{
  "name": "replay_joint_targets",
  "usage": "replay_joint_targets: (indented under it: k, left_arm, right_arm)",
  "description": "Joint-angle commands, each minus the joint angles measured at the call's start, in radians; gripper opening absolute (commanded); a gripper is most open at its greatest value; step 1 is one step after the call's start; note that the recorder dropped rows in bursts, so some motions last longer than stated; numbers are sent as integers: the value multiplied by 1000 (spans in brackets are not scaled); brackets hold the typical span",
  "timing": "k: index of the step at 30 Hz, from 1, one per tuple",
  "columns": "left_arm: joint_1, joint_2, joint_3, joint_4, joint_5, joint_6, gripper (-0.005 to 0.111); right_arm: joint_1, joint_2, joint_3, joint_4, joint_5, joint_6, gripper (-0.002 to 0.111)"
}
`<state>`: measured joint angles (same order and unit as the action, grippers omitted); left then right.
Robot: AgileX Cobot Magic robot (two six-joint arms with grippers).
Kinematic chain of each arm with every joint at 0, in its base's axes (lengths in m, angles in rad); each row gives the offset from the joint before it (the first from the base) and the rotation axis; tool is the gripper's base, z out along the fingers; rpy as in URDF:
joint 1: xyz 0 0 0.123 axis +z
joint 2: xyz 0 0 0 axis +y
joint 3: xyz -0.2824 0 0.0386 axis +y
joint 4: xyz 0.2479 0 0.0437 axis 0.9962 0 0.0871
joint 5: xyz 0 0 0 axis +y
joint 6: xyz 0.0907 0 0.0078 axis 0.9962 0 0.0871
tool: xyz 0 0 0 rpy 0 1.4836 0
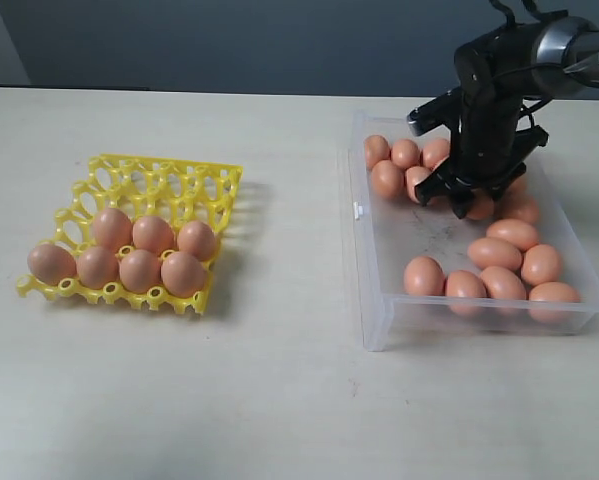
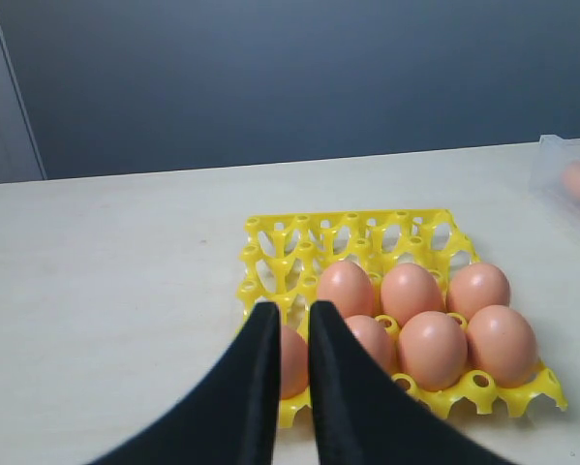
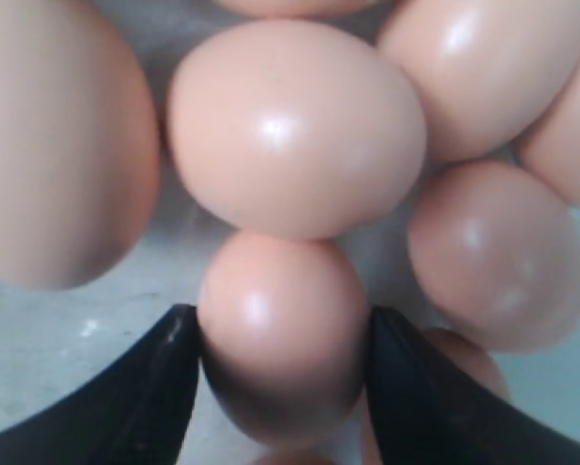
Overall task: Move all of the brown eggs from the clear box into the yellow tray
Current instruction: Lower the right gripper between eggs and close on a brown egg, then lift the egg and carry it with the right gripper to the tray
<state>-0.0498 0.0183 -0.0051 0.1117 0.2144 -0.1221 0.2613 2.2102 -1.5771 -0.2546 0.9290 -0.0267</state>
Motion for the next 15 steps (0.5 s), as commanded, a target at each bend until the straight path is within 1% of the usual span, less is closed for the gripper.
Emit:
replay_joint_targets:
  k: [1, 10, 13, 15]
  left_arm:
    - [-2, 6, 5, 2, -6, -1, 12]
    - [-2, 6, 5, 2, -6, -1, 12]
    - [-2, 6, 5, 2, -6, -1, 12]
    - [-2, 6, 5, 2, -6, -1, 12]
  right_arm:
    - [38, -62, 8, 107, -19, -4, 1]
    - [107, -181, 8, 237, -23, -13, 1]
    - [141, -192, 8, 332, -49, -70, 1]
    - [170, -192, 8, 452, -94, -161, 1]
